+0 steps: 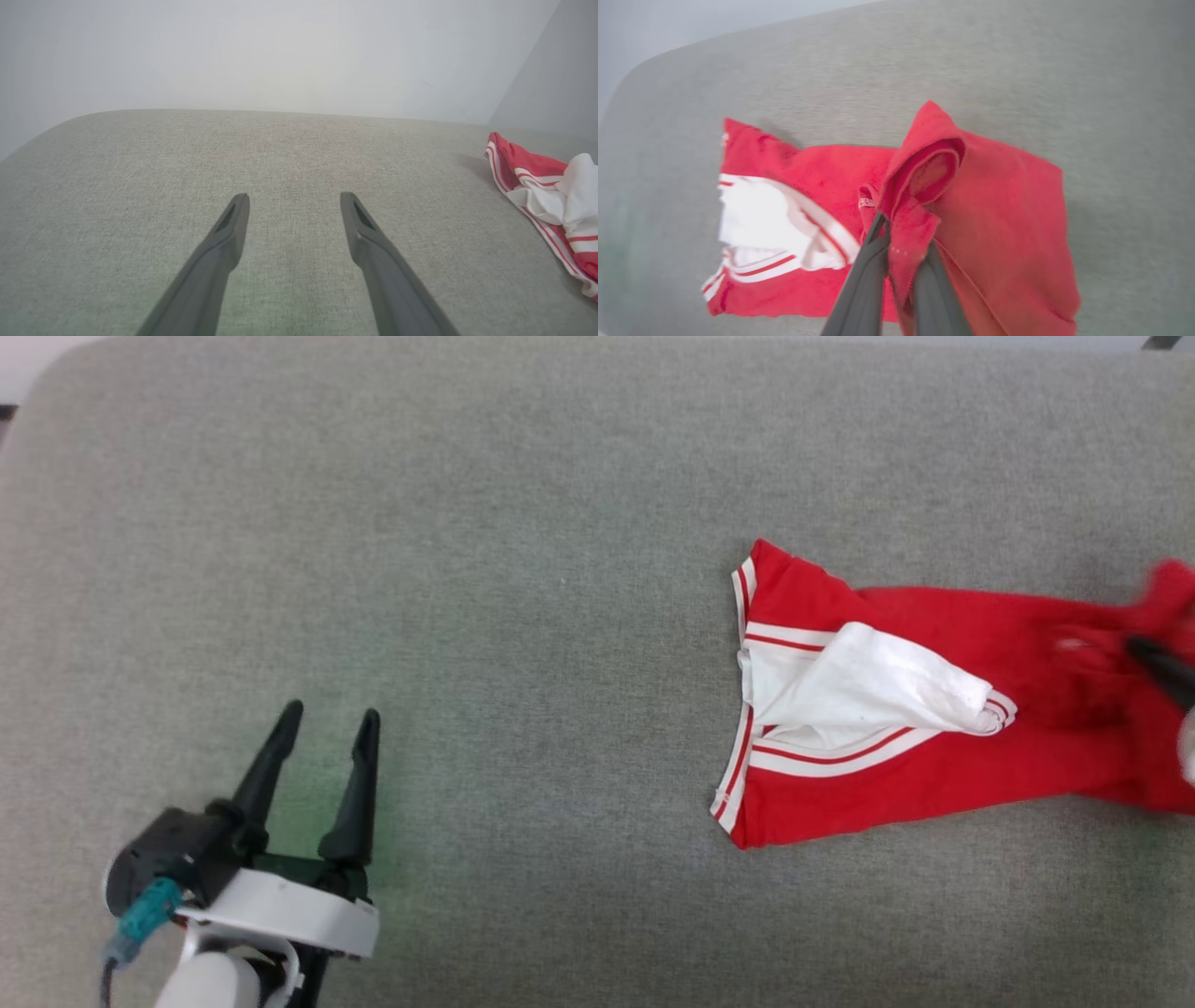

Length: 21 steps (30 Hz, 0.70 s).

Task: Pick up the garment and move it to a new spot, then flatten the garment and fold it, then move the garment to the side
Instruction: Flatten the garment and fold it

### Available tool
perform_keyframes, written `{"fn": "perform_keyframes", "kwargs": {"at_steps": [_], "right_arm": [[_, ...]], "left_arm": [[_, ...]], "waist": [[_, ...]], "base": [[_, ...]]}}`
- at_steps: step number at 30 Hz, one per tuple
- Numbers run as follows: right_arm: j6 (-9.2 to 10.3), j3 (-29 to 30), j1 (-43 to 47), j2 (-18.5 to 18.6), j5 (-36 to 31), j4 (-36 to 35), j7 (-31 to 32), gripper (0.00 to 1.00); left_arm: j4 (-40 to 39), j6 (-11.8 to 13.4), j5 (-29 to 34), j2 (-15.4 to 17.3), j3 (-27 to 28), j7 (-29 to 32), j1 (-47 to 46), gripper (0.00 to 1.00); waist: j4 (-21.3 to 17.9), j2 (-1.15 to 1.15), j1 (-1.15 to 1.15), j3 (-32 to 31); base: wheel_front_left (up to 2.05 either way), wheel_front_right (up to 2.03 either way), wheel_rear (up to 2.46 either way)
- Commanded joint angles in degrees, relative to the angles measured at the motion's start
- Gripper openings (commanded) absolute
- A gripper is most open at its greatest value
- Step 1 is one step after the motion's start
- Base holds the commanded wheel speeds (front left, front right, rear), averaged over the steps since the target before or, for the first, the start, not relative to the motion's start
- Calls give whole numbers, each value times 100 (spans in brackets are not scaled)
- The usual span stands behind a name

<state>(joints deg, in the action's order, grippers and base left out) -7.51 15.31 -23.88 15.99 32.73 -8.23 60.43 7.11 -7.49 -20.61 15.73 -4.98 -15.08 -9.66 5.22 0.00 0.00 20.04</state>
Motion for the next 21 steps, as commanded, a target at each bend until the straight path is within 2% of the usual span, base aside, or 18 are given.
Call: {"fn": "perform_keyframes", "kwargs": {"at_steps": [1,6,11,15,21], "right_arm": [[4,-229,54,-93,112,-239,100,0],[4,-1028,-120,-333,180,-755,269,0],[4,-1713,-252,-369,174,-790,306,0],[4,-2105,-501,-383,75,-495,119,0],[4,-2459,-787,-329,-23,337,-372,0]], "left_arm": [[19,3,-26,-41,-3,-6,73,100],[21,3,-56,-129,-37,-6,102,100],[23,3,-95,-188,-70,-6,35,100],[34,3,-121,-265,-127,-6,-59,100],[125,3,-210,-392,-229,-6,-215,100]], "waist": [[60,0,0,-94],[207,0,0,-117],[356,0,0,-58],[518,0,0,37],[781,0,0,198]], "base": [[0,0,0],[0,0,0],[0,0,0],[0,0,0],[0,0,0]]}}
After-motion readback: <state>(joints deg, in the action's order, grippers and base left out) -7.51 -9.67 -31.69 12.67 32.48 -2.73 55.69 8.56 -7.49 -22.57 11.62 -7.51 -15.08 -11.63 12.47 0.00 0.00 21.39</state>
